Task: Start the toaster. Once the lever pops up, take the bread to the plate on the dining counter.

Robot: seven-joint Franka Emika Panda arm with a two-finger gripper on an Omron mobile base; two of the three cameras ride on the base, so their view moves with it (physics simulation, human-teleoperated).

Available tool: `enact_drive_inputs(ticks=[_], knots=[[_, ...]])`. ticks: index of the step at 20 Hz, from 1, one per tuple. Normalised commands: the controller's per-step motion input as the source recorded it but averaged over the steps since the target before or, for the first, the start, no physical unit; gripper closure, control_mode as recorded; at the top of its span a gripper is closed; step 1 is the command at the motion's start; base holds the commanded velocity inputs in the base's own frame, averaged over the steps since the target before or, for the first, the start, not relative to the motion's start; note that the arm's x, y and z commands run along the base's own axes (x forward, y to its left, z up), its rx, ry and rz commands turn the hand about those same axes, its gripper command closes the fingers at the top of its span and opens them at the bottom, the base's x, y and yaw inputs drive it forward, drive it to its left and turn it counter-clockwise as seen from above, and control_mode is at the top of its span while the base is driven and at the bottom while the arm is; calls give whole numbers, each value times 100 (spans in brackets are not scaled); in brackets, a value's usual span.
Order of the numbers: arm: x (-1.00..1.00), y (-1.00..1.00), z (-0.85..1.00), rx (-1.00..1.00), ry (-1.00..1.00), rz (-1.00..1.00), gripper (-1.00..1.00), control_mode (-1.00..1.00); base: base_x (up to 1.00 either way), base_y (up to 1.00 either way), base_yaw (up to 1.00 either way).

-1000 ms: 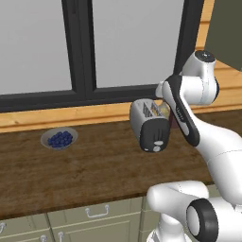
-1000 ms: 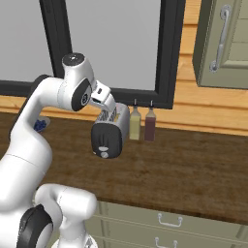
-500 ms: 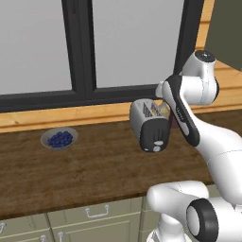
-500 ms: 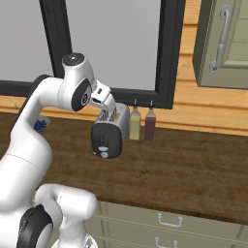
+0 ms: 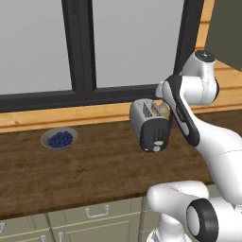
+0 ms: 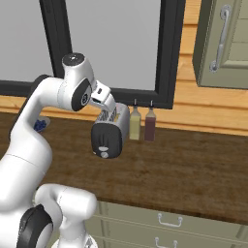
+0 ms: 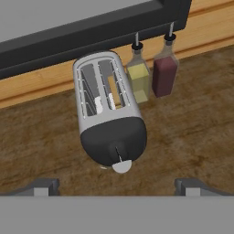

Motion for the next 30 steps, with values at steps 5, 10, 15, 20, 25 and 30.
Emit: enact_drive_inputs(ticks=[5,10,15,20,25,30], knots=[[0,0,0,0,0,0,-100,-100,0,0,0],[0,0,0,0,0,0,-100,-100,0,0,0],[0,0,0,0,0,0,-100,-100,0,0,0],[0,0,0,0,0,0,-100,-100,0,0,0],[0,0,0,0,0,0,-100,-100,0,0,0],[0,0,0,0,0,0,-100,-100,0,0,0]])
